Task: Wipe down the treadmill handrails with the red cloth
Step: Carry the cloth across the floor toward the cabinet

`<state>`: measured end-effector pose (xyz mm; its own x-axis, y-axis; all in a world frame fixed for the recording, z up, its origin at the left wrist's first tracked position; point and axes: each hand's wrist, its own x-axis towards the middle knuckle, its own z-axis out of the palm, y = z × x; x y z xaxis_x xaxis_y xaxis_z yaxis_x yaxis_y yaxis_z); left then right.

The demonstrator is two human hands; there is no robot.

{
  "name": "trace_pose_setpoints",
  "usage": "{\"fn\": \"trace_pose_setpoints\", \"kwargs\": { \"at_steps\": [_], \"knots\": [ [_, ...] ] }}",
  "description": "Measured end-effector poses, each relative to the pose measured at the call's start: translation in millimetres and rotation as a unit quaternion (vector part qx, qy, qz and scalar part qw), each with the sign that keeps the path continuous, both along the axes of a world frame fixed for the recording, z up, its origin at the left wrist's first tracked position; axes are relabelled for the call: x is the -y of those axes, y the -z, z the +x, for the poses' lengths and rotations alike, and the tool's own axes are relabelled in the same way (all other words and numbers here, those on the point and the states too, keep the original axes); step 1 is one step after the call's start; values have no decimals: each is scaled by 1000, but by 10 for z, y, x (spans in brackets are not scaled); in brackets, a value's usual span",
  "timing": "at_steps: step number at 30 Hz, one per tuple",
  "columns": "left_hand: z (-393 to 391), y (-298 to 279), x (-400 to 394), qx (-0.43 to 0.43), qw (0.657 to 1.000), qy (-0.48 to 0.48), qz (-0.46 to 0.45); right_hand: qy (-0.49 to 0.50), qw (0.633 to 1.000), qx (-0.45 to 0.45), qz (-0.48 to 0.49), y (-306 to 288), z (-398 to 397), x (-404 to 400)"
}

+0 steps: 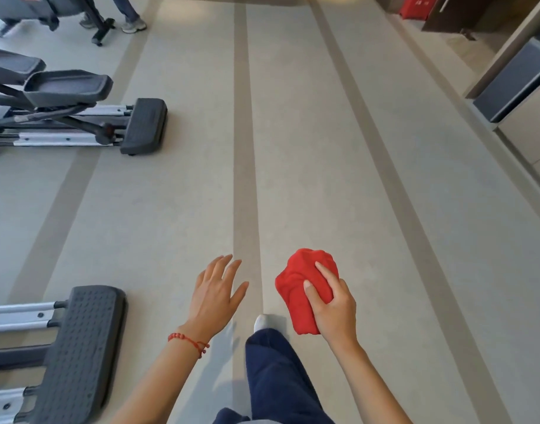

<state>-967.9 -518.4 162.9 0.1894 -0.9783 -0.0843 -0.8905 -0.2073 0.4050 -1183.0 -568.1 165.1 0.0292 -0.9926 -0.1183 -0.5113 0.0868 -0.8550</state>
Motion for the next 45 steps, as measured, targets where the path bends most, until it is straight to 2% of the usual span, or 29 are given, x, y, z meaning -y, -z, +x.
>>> {"fn": "trace_pose_setpoints", "kwargs": {
  "at_steps": [6, 13, 20, 31, 38, 45],
  "knots": [
    [282, -102, 1126, 1, 1000, -15, -11, -15, 1000, -8, -5, -25, 282, 1196],
    [625, -132, 2078, -9, 1000, -25, -9, -13, 1000, -12, 5, -51, 606, 2188],
    [1094, -44, 3175, -2, 999, 26, -43, 26, 1000, -15, 9, 57, 1025, 3142],
    [1986, -61, 4960, 4, 998, 65, -20, 72, 997, -11, -4, -13, 1924, 4649],
    [1992, -83, 5829, -1, 994, 113, -16, 109, 994, -6, 0, -22, 1989, 5327],
    [1629, -119, 6772, 5, 986, 167, -22, 160, 987, 19, 10, 48, 1624, 6079]
  ]
}}
